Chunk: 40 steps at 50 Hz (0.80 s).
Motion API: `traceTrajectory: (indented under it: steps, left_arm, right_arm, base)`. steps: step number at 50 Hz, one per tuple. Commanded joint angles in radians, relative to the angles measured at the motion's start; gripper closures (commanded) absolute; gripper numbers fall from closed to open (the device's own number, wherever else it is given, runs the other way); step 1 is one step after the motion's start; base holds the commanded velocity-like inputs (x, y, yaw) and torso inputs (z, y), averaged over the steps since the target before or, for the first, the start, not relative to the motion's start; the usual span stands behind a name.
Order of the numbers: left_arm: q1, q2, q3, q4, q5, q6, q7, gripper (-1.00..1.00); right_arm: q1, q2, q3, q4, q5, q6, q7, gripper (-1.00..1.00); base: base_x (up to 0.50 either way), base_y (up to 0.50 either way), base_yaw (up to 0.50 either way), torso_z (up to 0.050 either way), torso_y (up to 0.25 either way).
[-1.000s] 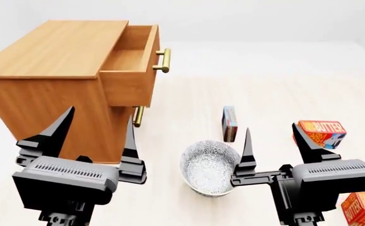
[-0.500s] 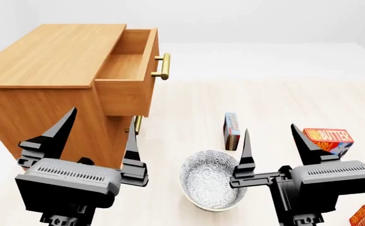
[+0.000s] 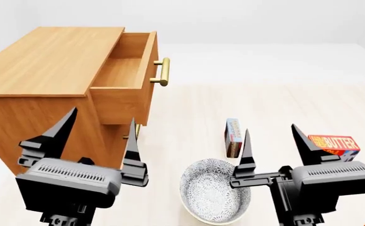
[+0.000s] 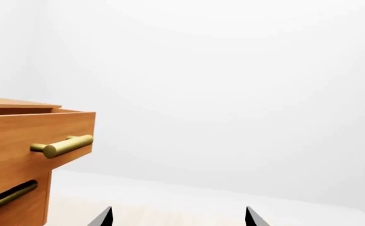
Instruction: Put the chocolate pudding in the top drawer of the cabinet and close it.
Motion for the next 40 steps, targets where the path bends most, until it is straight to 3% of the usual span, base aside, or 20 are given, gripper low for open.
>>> traceTrajectory:
  steps: [1,13,28,40]
  left_arm:
    - [-0.035,-0.003,-0.007,-0.004,-0.023,-0.036,0.003,-1.0]
    - [-0.268,0.009,-0.062,-0.001,-0.173,-0.269,0.045,-1.0]
    - [-0.447,0.039,-0.134,0.055,-0.329,-0.455,0.044,-1.0]
    - [-0.846,0.131,-0.248,-0.181,-0.574,-0.755,0.067,-1.0]
  right_arm:
    - [-0.017,0.006,0.008,-0.013,0.002,-0.007,0.009,-1.0]
    - [-0.002,0.009,-0.003,-0.007,0.009,0.0,0.004,-1.0]
    - [0.004,0.007,-0.015,0.015,-0.024,-0.025,0.02,-1.0]
    - [0.016,0.004,-0.024,0.028,-0.013,-0.016,0.02,-1.0]
  base:
    - [0.0,0.0,0.0,0.0,0.0]
    - [0.05,0.0,0.0,0.0,0.0]
    - [0.03,0.0,0.0,0.0,0.0]
    - [0.0,0.0,0.0,0.0,0.0]
